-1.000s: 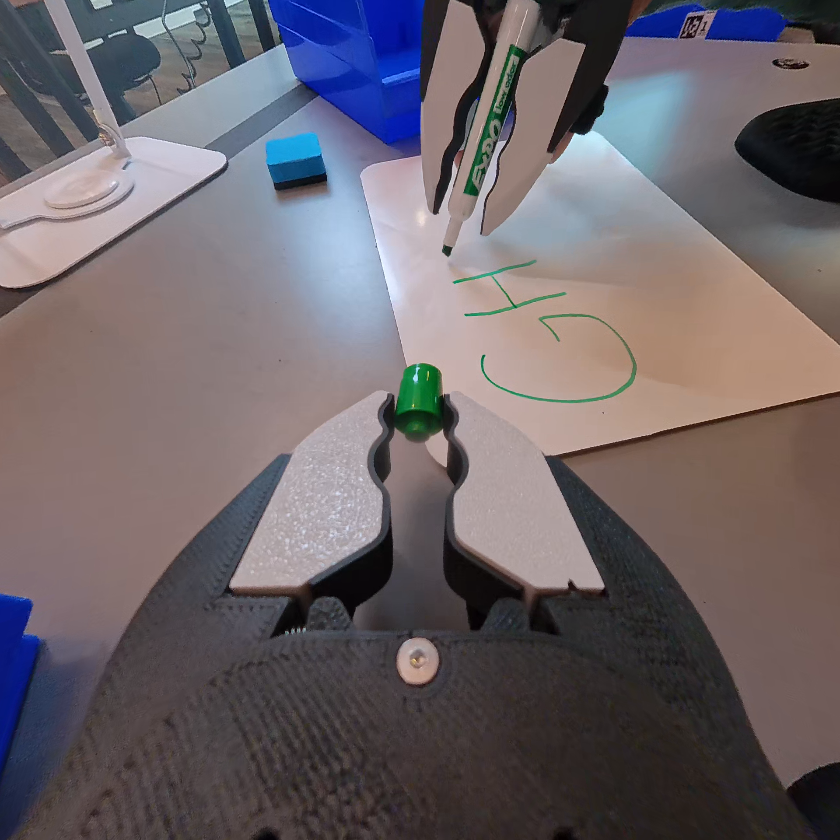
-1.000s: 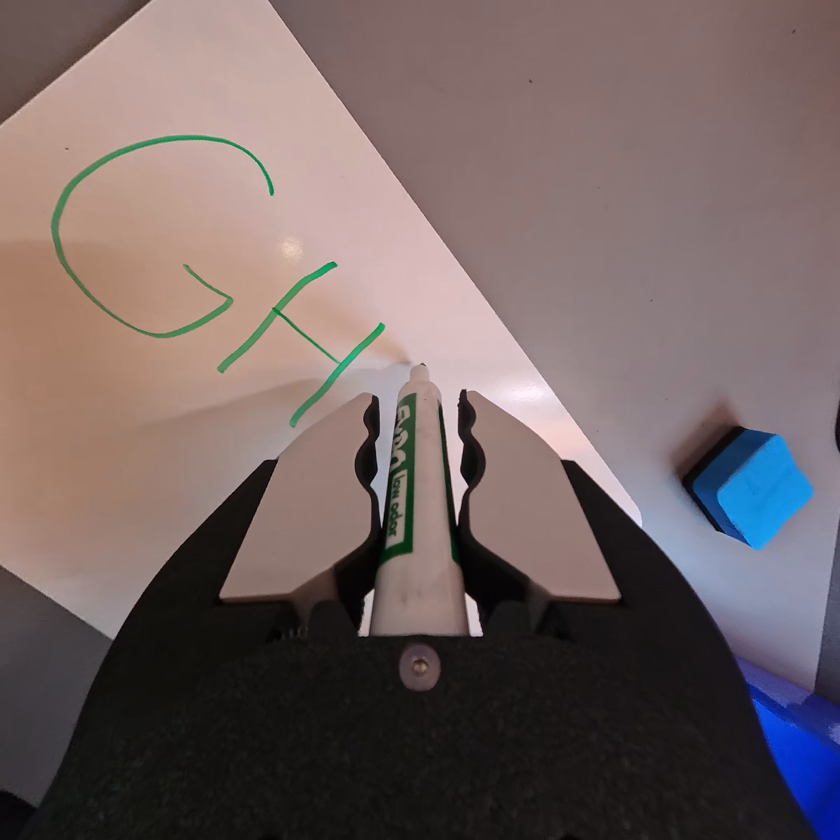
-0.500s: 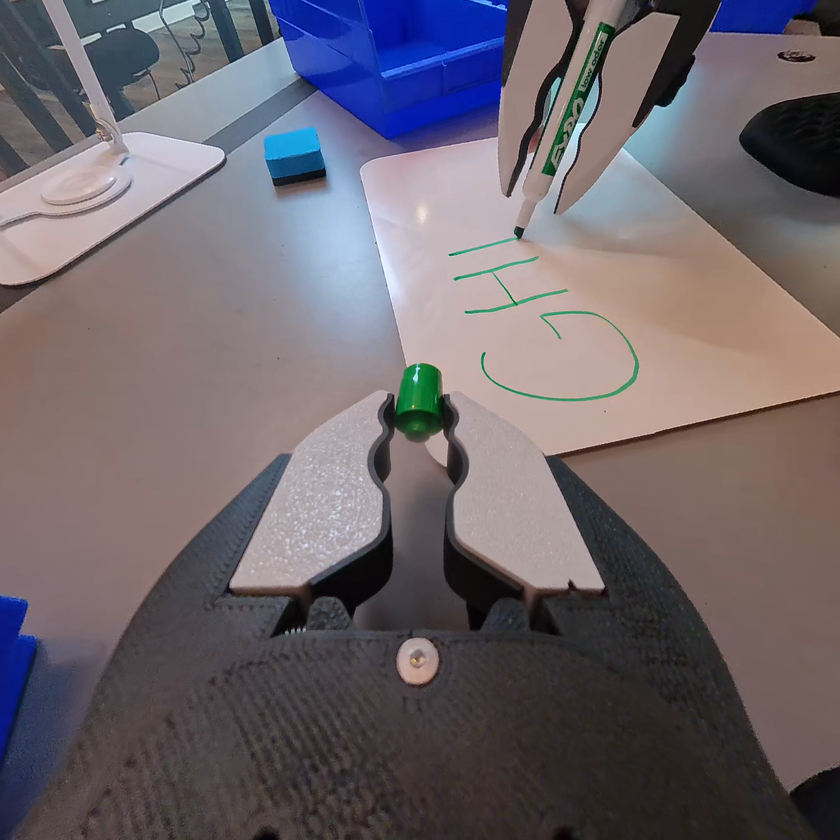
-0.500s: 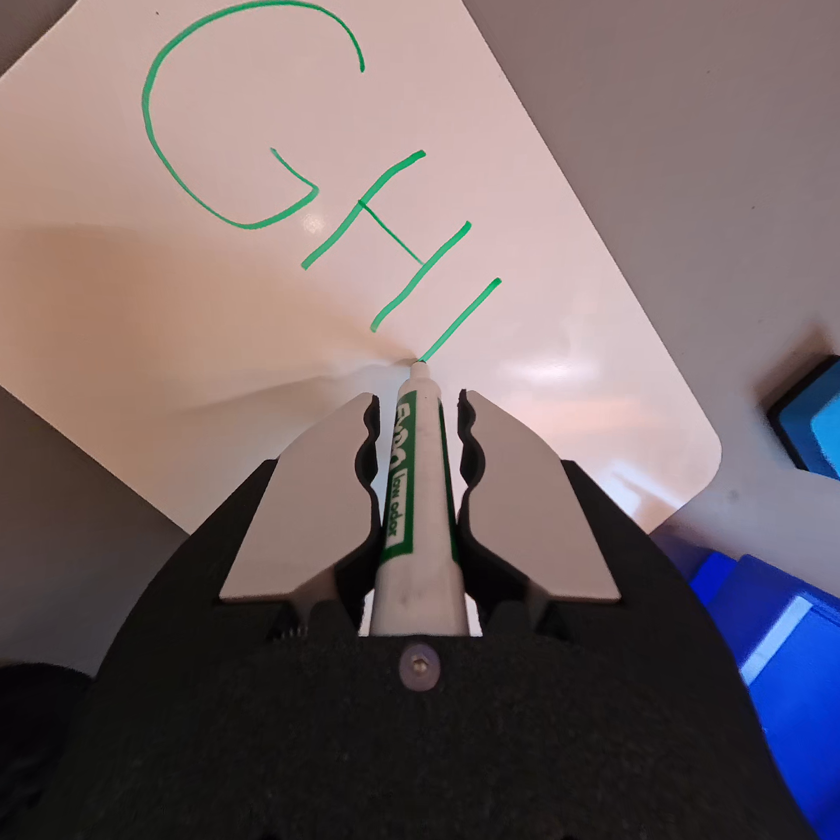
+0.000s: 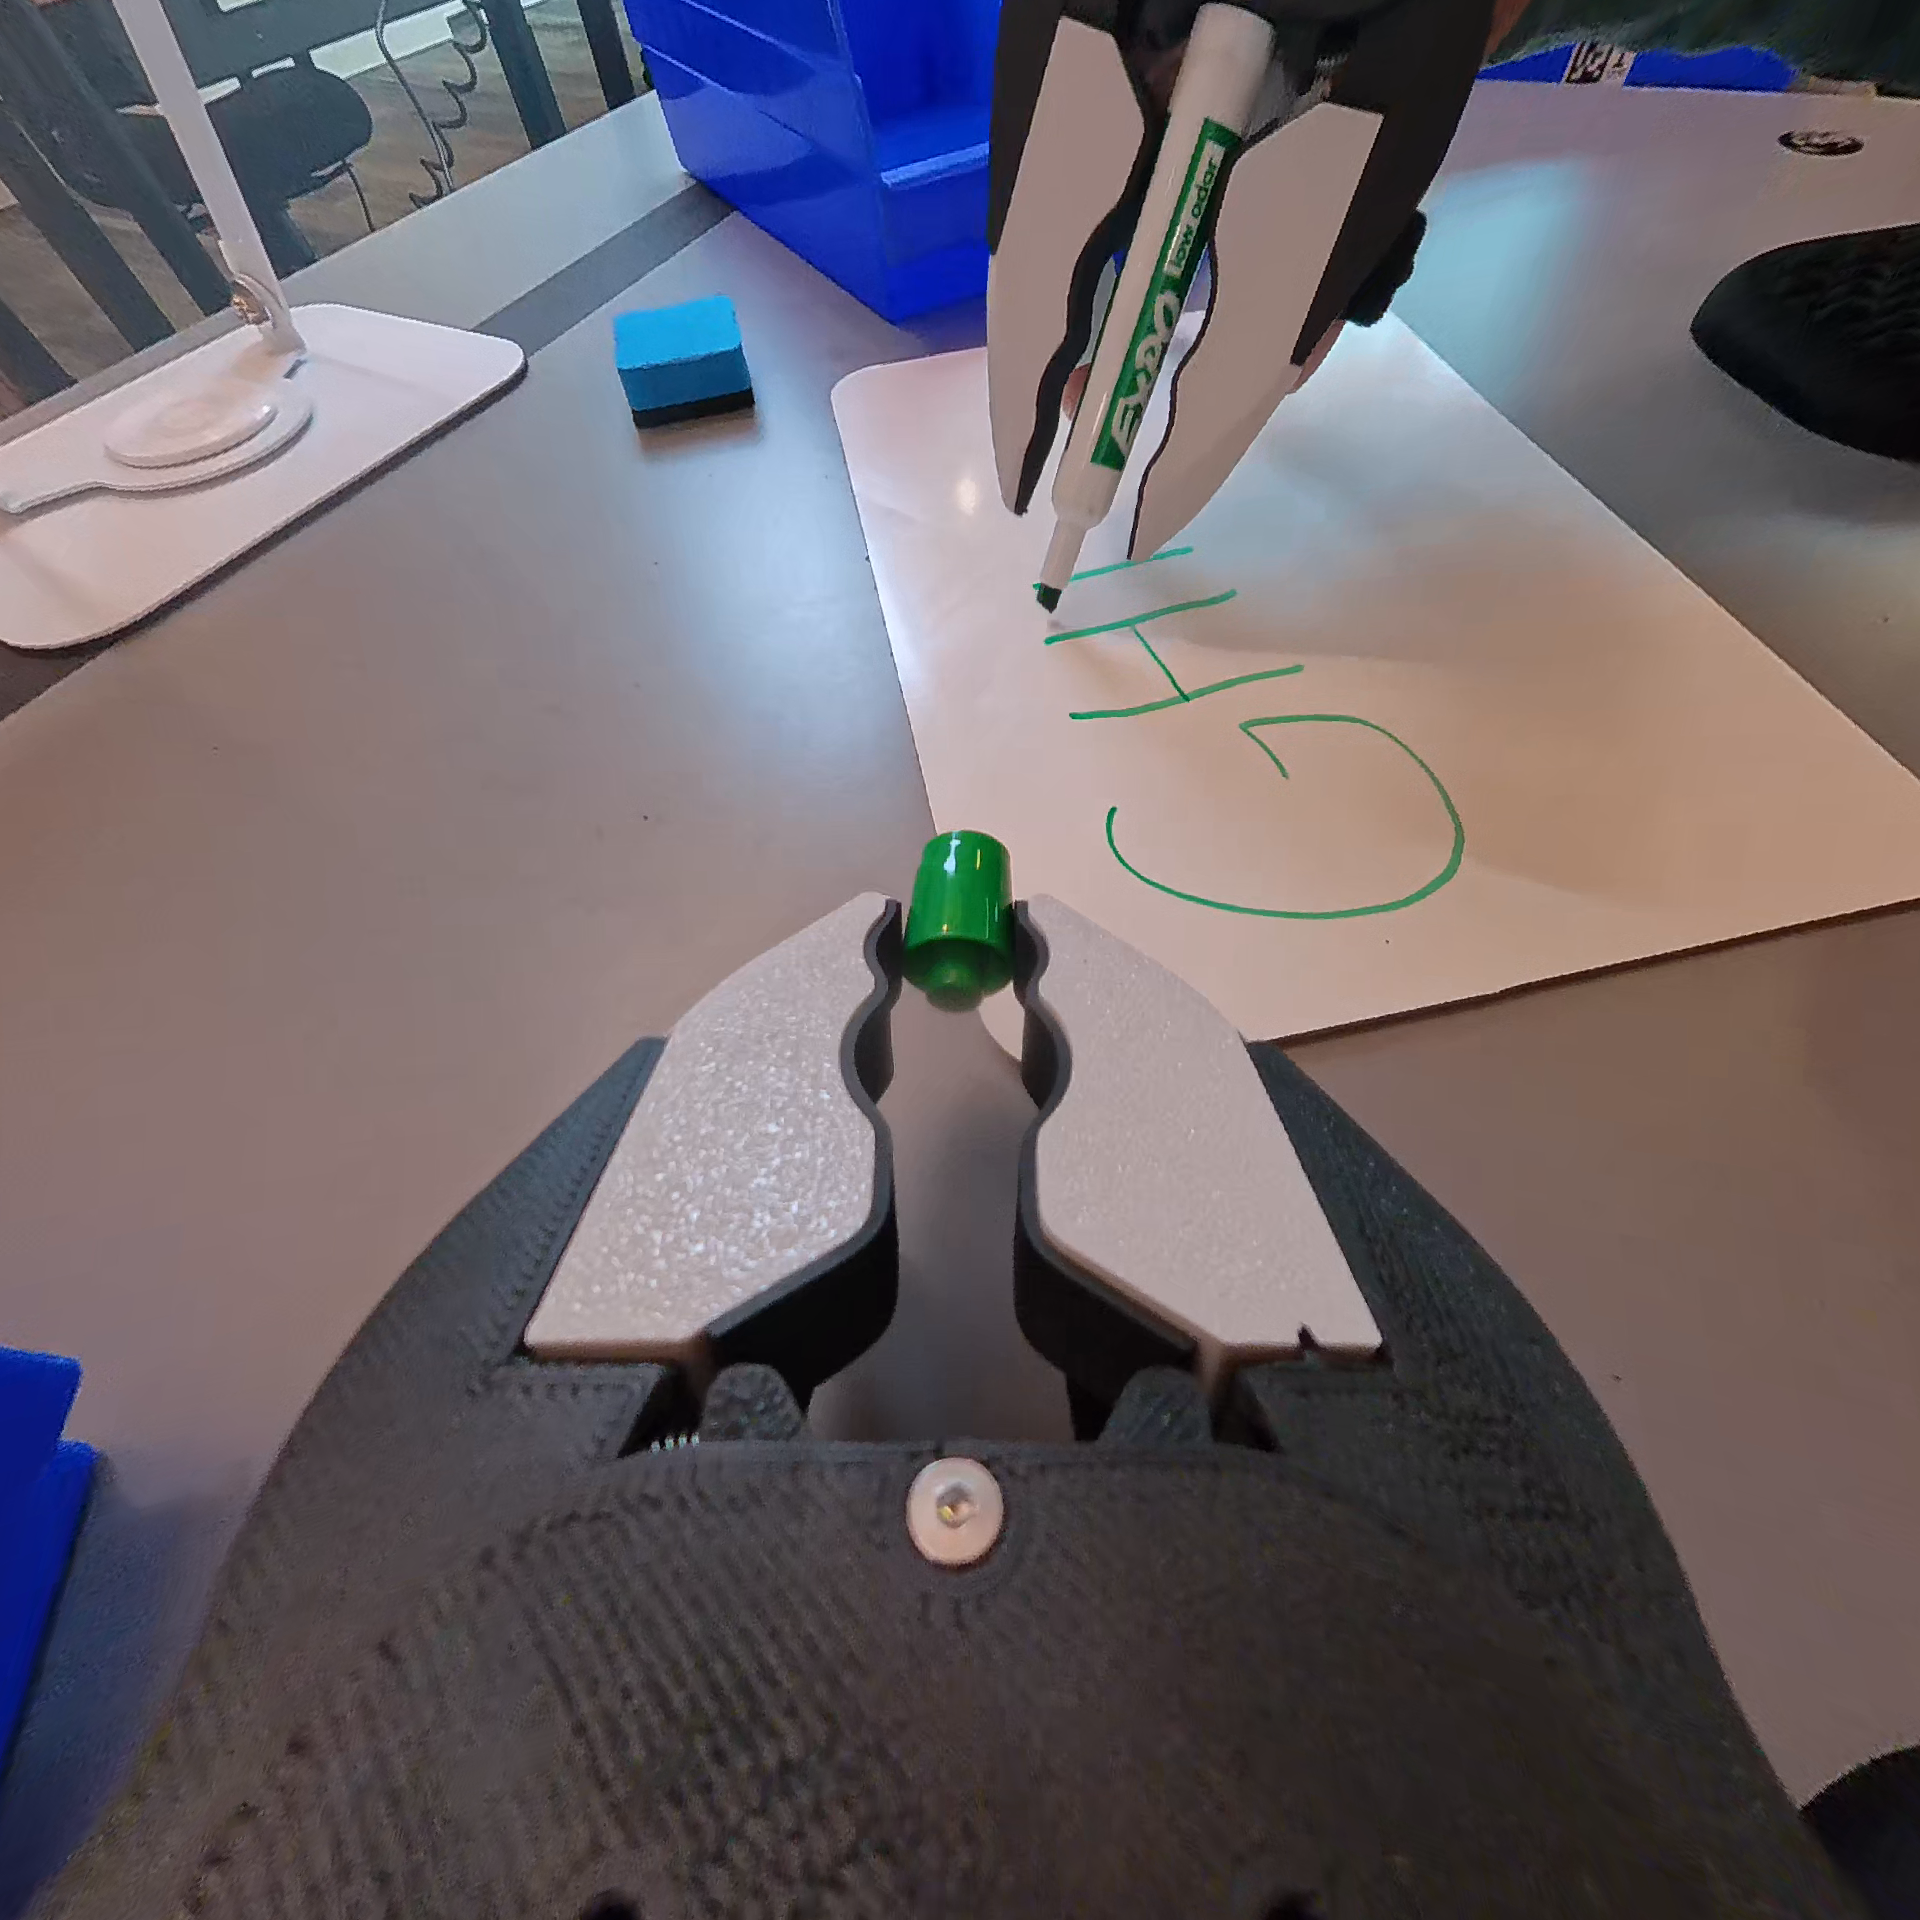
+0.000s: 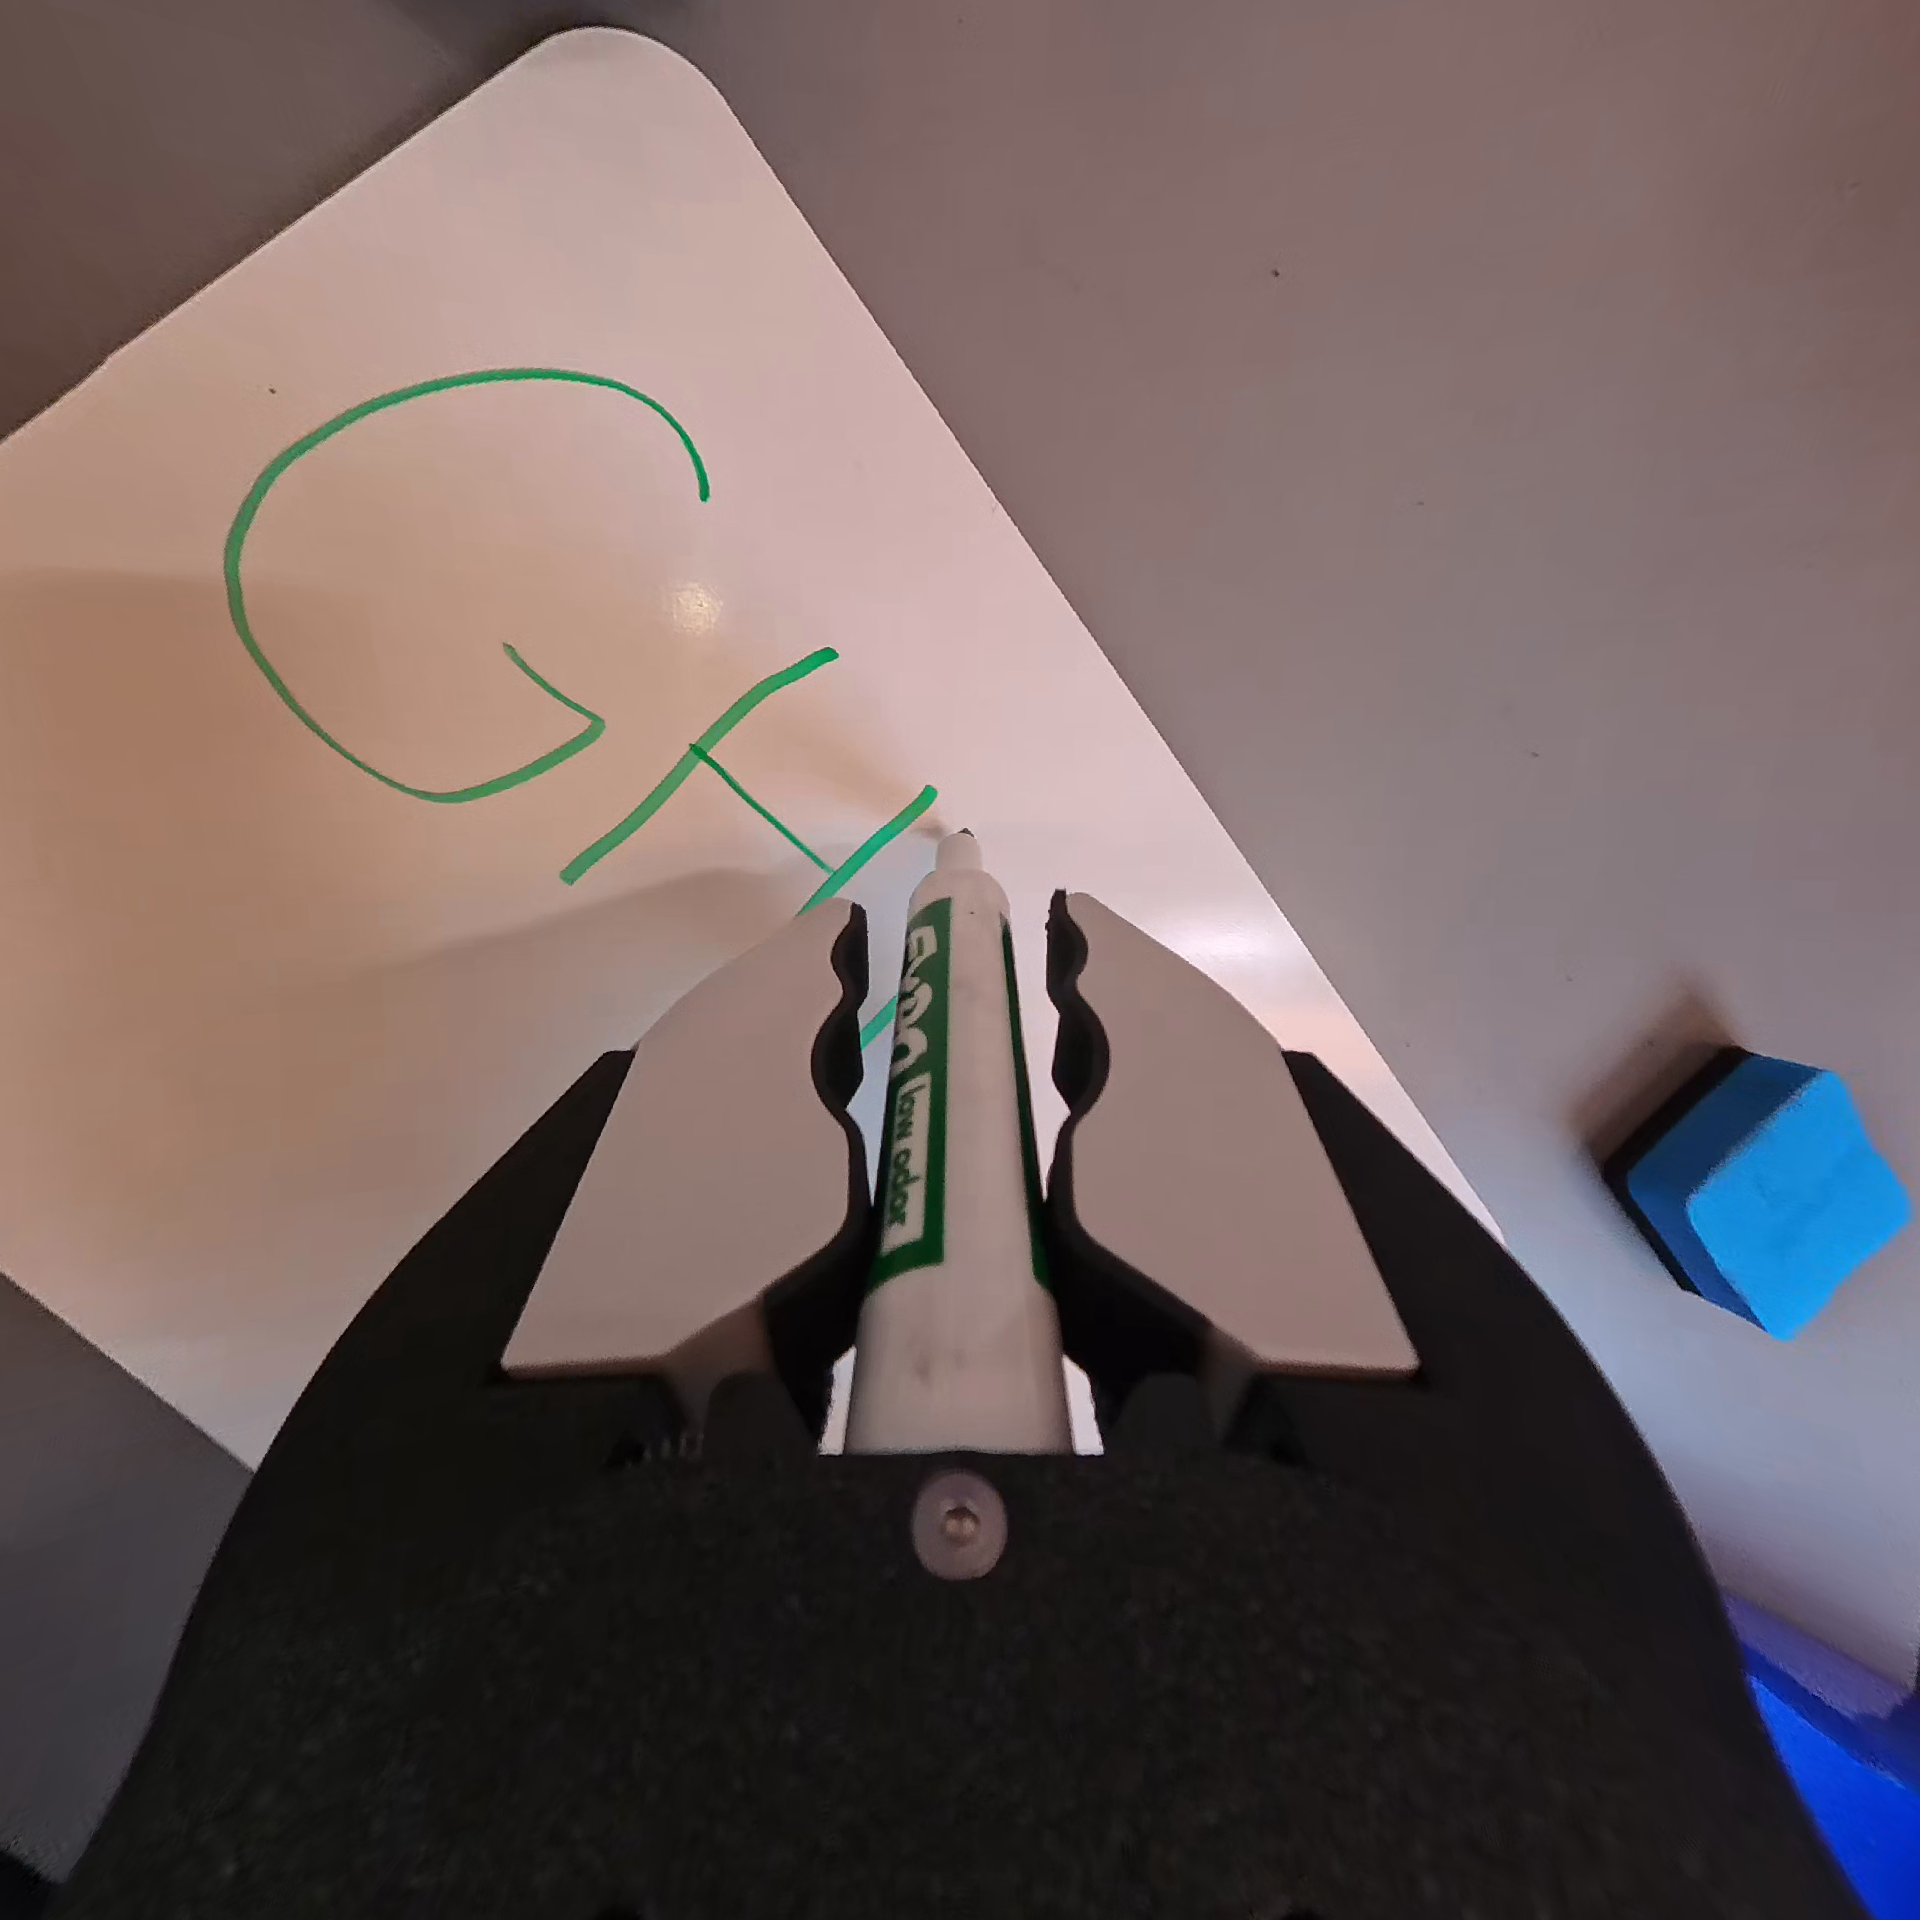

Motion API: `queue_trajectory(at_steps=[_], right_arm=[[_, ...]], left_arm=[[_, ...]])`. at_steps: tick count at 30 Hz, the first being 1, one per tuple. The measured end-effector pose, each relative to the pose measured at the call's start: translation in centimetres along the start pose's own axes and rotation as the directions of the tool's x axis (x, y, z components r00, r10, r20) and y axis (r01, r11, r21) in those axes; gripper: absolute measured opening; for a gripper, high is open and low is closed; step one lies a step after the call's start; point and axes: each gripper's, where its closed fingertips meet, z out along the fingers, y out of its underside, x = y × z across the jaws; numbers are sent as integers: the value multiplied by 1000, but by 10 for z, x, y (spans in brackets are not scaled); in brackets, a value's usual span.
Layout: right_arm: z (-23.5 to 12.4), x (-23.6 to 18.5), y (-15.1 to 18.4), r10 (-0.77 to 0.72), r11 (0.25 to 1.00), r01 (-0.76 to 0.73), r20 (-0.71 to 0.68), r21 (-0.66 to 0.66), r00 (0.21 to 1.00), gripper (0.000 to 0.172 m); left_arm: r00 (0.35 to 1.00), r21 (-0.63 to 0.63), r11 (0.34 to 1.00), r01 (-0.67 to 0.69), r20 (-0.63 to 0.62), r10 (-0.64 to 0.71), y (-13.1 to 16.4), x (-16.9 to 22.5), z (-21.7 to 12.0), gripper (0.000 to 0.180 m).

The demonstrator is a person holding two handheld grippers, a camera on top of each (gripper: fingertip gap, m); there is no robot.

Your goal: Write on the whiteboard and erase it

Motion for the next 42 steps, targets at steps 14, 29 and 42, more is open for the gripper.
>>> queue_trajectory(at_steps=[14,29,42], right_arm=[[-11,14,18,60,998,-61,-60,-5,996,34],[-21,-40,31,48,999,-48,13,1,999,34],[-31,-6,56,85,996,-88,-85,-33,993,34]], left_arm=[[1000,-5,1000,-1,-1,1,1,0,0,20],[1000,-7,1000,-6,5,6,1,0,1,20],[1000,-10,1000,-3,3,3,2,0,1,20]])
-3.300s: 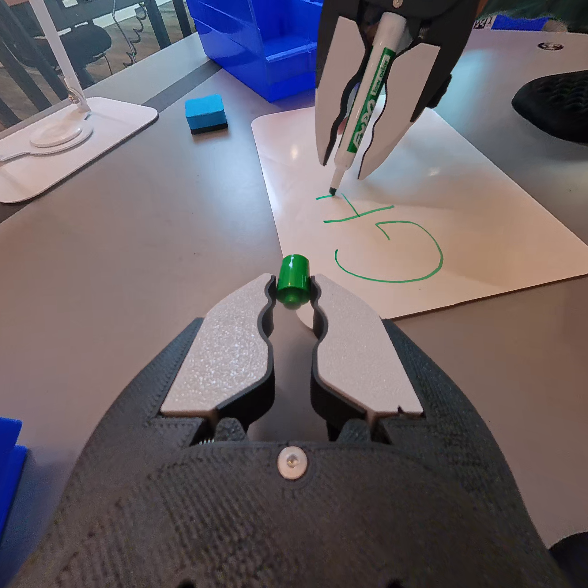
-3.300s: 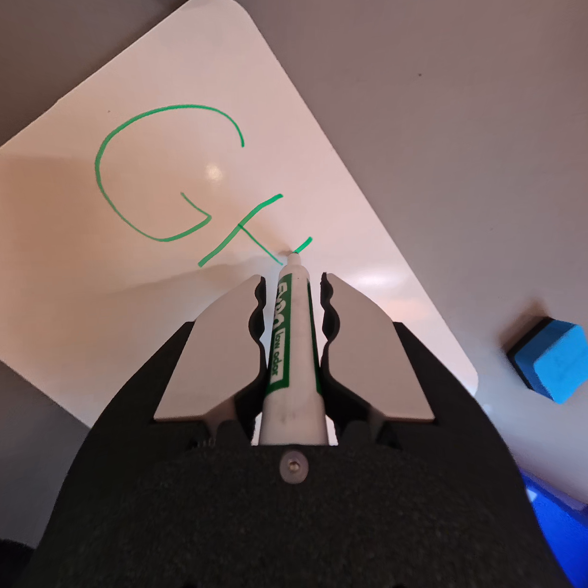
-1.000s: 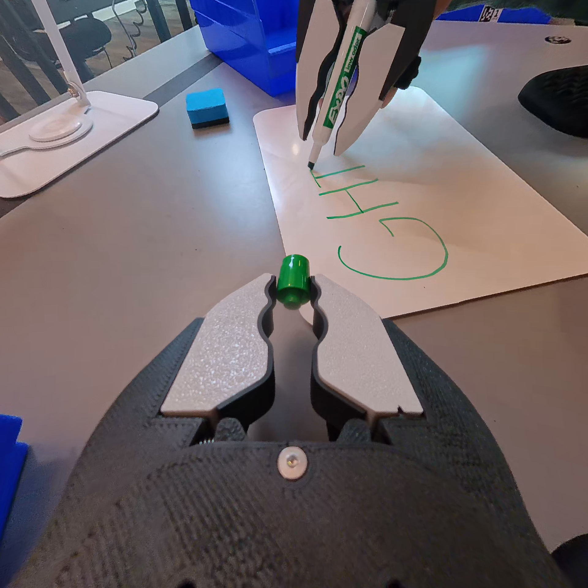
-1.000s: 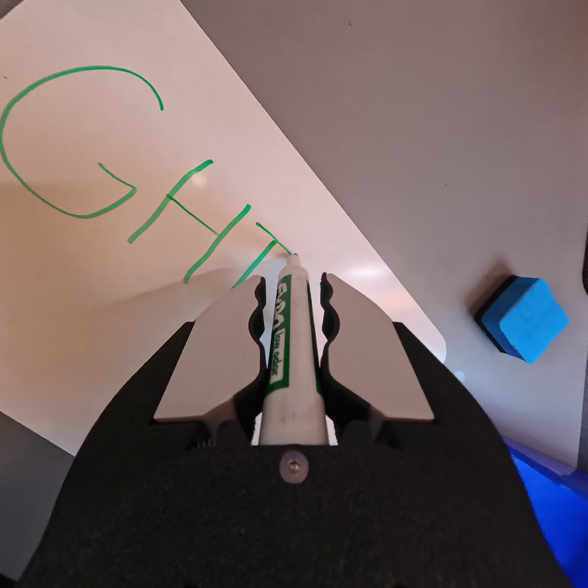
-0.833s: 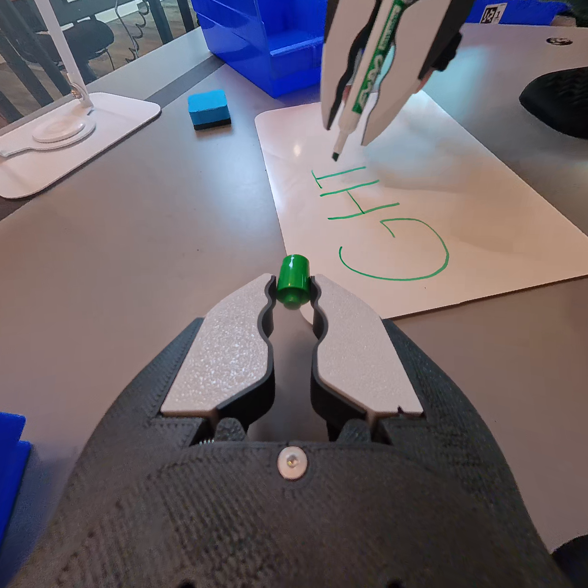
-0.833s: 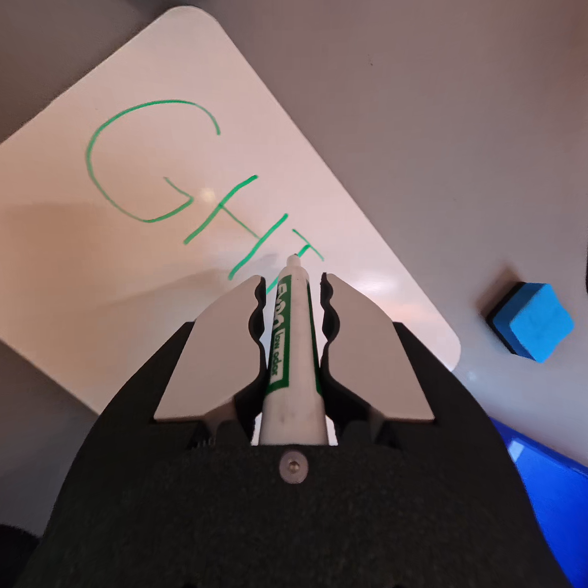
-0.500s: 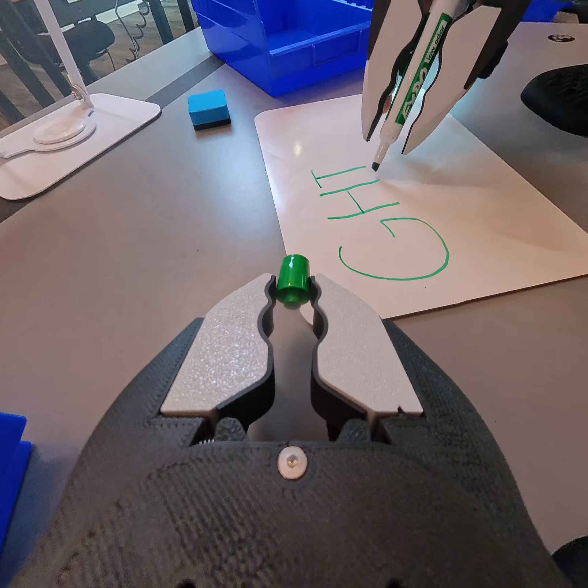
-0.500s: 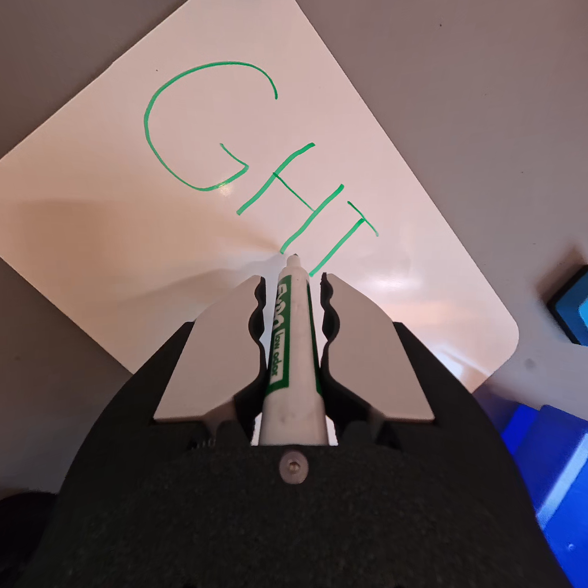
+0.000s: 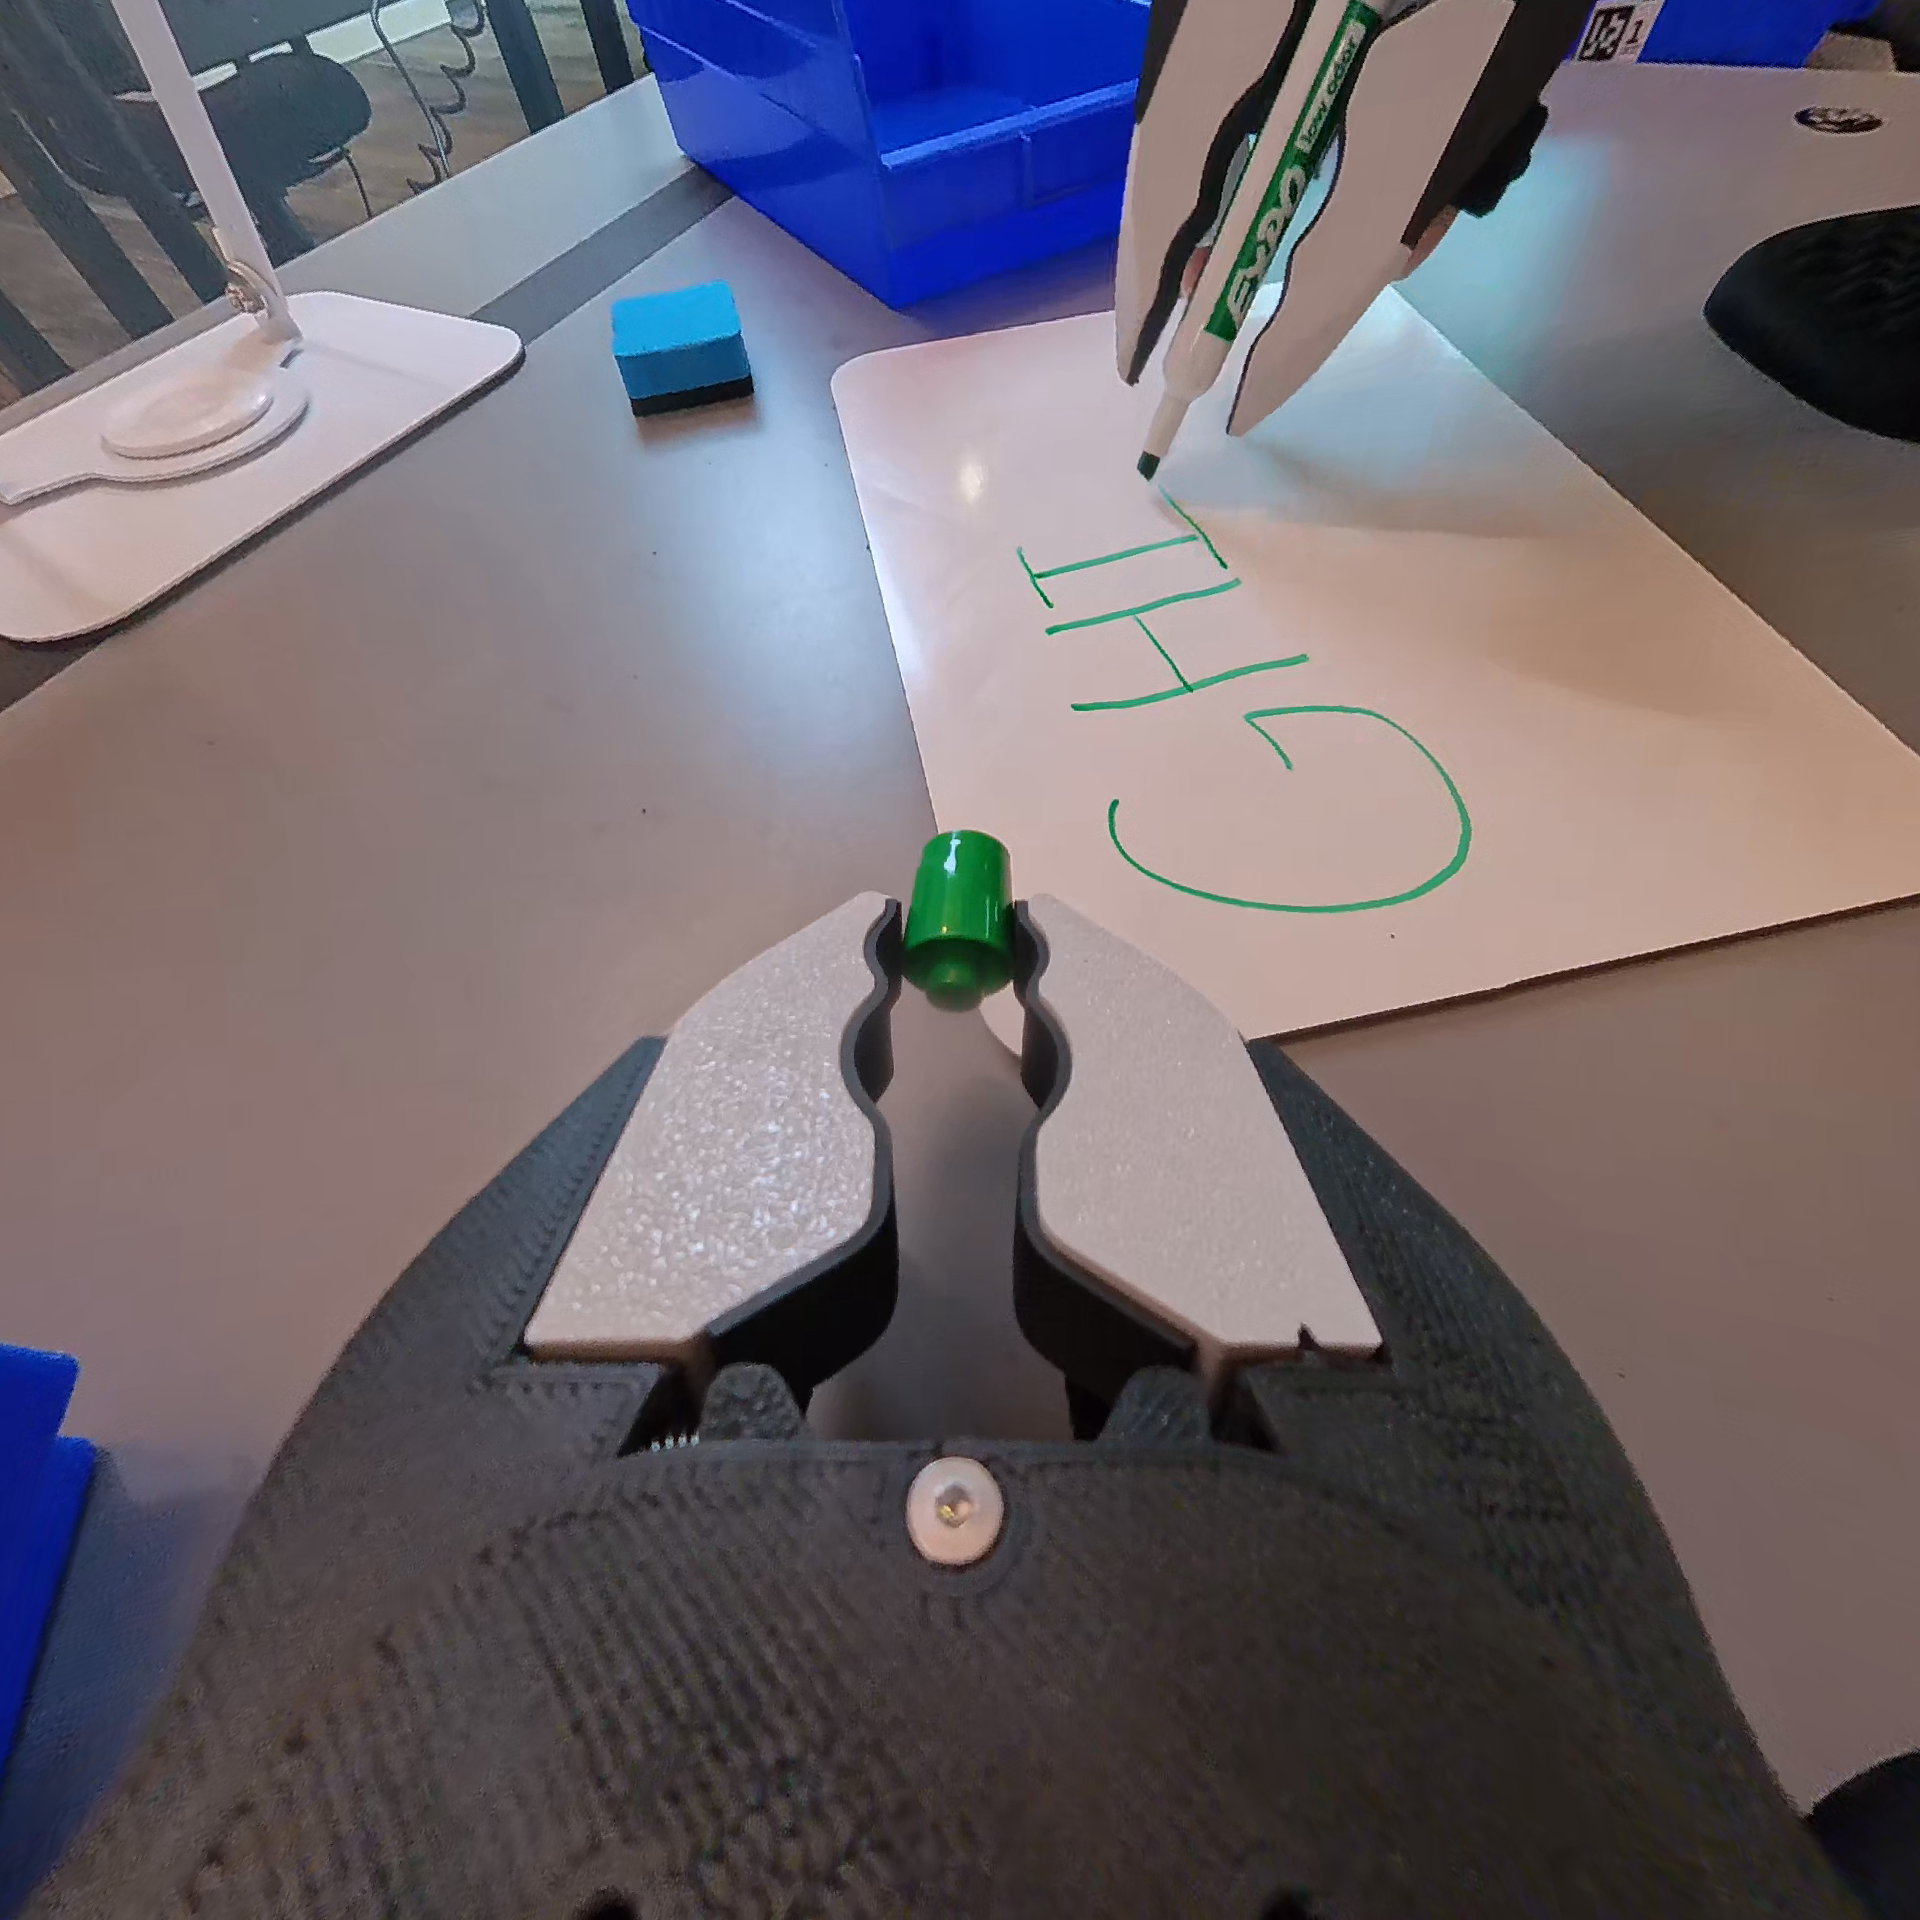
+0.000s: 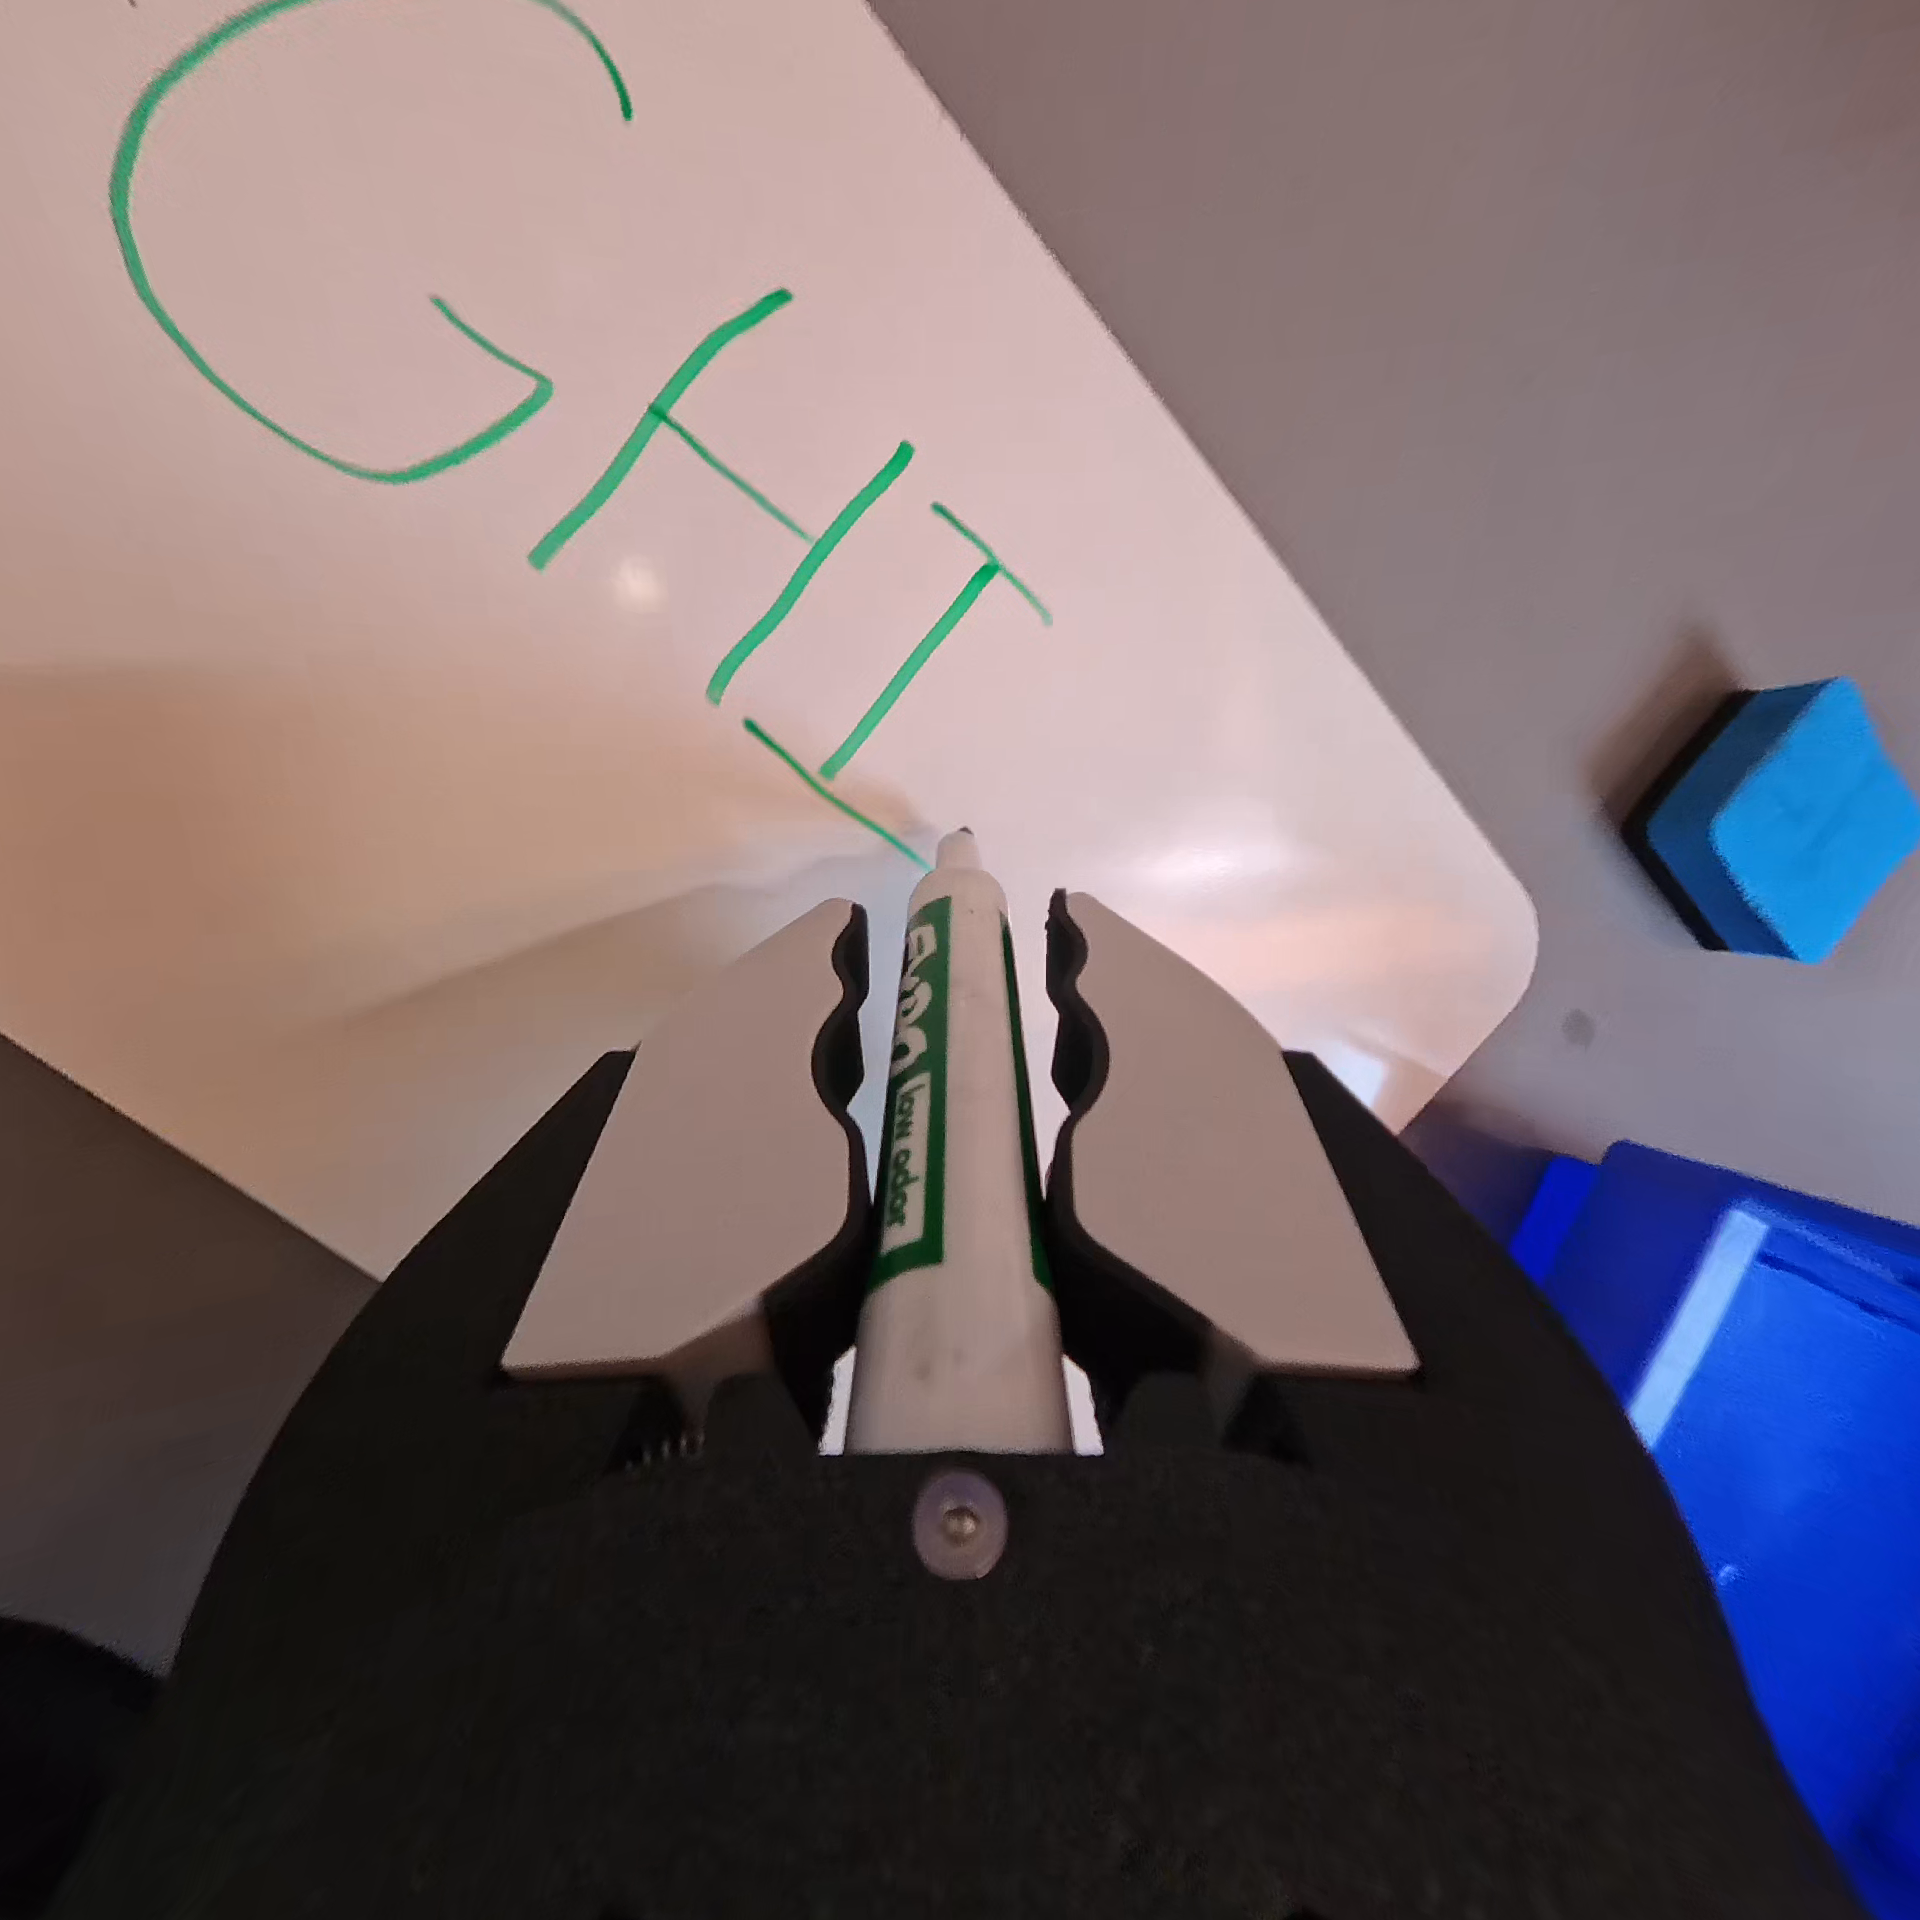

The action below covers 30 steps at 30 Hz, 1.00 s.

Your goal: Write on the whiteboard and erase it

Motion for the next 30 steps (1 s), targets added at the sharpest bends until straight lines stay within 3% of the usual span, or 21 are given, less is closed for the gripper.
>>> queue_trajectory(at_steps=[11,30], right_arm=[[16,36,-27,-25,1000,25,-37,4,999,34],[19,42,-8,-32,996,29,-38,-82,999,34]], left_arm=[[1000,3,1000,-1,-2,1,-1,1,-1,20],[1000,5,1000,-5,-3,5,-2,1,-1,20]])
